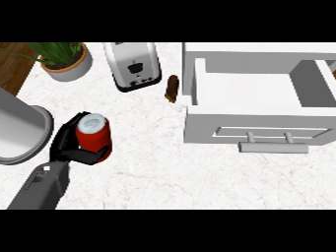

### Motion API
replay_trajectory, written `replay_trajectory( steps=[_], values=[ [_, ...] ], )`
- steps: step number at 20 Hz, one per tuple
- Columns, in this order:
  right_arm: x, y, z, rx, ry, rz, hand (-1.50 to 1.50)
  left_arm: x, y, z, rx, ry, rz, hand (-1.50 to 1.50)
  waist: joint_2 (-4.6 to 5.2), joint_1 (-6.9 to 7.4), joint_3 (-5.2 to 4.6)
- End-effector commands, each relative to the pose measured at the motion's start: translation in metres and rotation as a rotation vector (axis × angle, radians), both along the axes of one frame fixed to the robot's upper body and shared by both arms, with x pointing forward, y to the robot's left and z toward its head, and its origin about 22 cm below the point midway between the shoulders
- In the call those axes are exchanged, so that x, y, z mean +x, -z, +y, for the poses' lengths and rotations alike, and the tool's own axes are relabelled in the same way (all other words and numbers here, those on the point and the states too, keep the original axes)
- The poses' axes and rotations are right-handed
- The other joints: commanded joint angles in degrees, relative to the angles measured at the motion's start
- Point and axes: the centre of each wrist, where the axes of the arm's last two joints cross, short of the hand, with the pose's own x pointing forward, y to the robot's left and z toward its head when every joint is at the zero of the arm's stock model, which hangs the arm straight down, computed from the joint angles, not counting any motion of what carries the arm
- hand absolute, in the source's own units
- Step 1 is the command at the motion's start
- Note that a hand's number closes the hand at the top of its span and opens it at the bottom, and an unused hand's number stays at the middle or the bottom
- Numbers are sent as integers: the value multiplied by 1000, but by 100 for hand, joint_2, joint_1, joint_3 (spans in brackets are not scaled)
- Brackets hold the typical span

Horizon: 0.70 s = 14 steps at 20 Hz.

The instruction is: Pick up the can, place it into the drawer and close the drawer

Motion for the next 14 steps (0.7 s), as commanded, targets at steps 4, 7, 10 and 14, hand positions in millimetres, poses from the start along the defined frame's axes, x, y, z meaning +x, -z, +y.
replay_trajectory(
  steps=[4,7,10,14],
  values=[
    [-7,-11,4,3,-14,-20,-150,17,-42,-45,-54,-157,-56,150,-5,-43,1],
    [-1,-10,11,9,6,-6,-150,19,-75,-67,-29,-98,-78,150,-17,4,2],
    [-14,-2,3,0,-9,2,-150,23,-91,-77,16,-99,-121,150,20,-112,-5],
    [-11,-17,4,9,18,-26,-150,11,-134,-115,43,-57,-168,150,8,-84,-4]
  ],
)
